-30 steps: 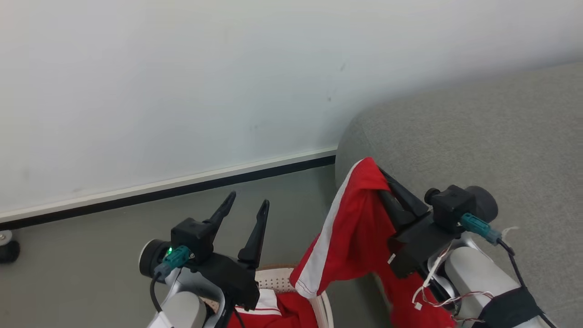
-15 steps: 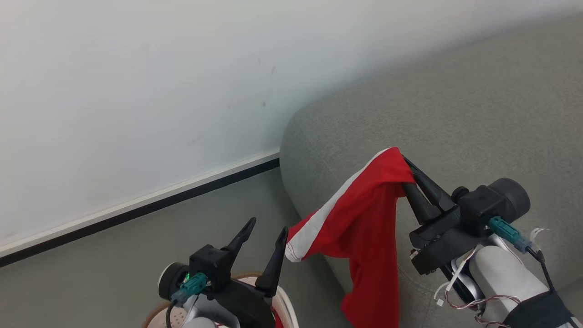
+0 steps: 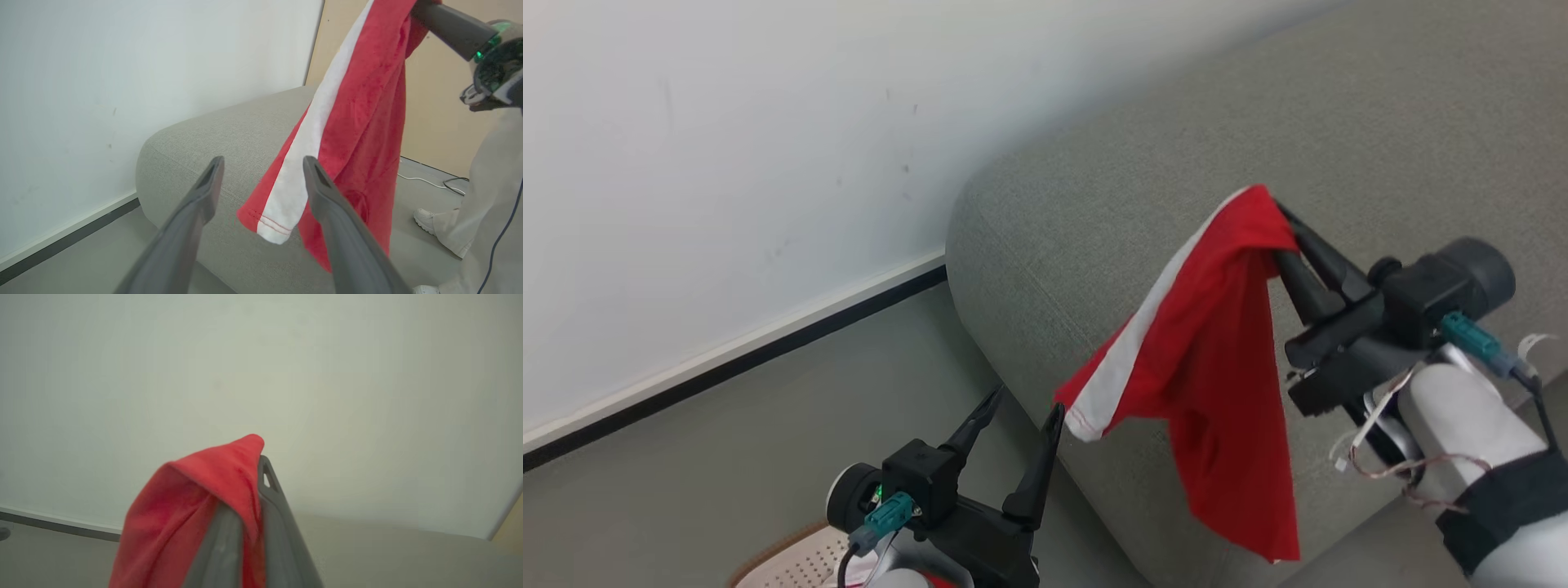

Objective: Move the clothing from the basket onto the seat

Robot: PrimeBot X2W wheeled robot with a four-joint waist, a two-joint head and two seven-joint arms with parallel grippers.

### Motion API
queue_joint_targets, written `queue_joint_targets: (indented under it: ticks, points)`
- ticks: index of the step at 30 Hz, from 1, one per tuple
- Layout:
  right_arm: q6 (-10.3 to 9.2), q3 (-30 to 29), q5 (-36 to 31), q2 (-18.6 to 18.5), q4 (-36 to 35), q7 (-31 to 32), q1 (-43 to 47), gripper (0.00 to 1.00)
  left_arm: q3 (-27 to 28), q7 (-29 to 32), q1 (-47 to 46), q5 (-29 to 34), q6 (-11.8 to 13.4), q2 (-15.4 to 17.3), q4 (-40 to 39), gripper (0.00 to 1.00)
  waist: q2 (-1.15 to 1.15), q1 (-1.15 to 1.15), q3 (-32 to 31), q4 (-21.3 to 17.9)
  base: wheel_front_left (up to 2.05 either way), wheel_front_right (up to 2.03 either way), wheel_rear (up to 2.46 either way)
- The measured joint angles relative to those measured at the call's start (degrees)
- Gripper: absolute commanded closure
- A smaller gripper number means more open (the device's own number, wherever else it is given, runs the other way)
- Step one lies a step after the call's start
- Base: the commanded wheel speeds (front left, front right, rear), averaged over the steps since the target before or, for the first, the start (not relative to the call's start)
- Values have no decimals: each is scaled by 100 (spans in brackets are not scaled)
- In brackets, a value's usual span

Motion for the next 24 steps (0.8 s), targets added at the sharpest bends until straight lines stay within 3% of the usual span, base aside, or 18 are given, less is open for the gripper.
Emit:
queue_joint_targets:
  ticks: [4,10,20,24]
  points:
    - [98,-42,25,25,142,66,-737,100,-20,21,-81,164,8,25,-130,0,0,0,221,37,0,0,0]
    - [127,-744,592,47,626,231,-1944,100,-60,169,-456,327,46,151,-386,0,0,0,614,199,0,0,0]
    - [167,-1588,829,-675,1482,613,-3919,100,-207,397,-934,649,46,219,-926,0,0,1,1302,687,0,0,0]
    - [110,-1749,886,-773,1792,701,-4290,100,-250,488,-1201,719,46,213,-1140,0,1,1,1613,886,0,0,0]
